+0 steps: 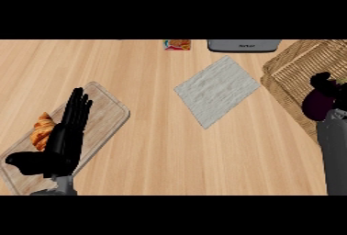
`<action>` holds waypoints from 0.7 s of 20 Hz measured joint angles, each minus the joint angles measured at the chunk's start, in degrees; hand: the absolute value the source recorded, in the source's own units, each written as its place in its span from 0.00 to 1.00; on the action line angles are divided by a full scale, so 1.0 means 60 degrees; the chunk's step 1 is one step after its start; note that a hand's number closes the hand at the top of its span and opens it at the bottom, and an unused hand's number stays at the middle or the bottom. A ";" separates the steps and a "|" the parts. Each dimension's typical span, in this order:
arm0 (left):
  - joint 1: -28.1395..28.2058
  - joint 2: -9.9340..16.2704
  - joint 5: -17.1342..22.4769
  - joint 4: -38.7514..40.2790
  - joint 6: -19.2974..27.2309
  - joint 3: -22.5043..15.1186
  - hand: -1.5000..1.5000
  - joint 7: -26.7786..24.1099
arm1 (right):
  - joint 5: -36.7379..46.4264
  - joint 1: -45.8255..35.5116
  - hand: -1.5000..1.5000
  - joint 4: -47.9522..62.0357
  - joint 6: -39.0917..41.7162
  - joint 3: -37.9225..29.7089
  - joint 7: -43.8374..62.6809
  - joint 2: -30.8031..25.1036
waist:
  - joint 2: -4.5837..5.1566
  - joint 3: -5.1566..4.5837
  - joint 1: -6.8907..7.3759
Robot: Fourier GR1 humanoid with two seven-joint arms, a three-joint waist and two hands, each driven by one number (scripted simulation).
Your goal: Pick the eggplant from the placemat and place it in the basket
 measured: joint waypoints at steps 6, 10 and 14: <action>-0.0203 0.0053 0.0085 0.0054 -0.0117 0.0228 0.50 0.0199 | -0.0216 0.0508 0.00 0.0110 -0.0543 -0.0329 -0.0047 0.0012 | 0.0016 0.0019 -0.0008; -0.0108 -0.0119 -0.0080 0.0105 -0.0118 0.0107 0.50 0.0024 | -0.0471 0.0500 0.00 0.0618 -0.0894 -0.0300 -0.0317 0.0028 | 0.0008 0.0005 0.0013; 0.0158 -0.0214 -0.0184 -0.0087 -0.0112 0.0030 0.50 -0.0037 | -0.1024 0.0608 0.00 0.0657 -0.1361 -0.0460 -0.0896 -0.0226 | 0.0009 0.0009 0.0021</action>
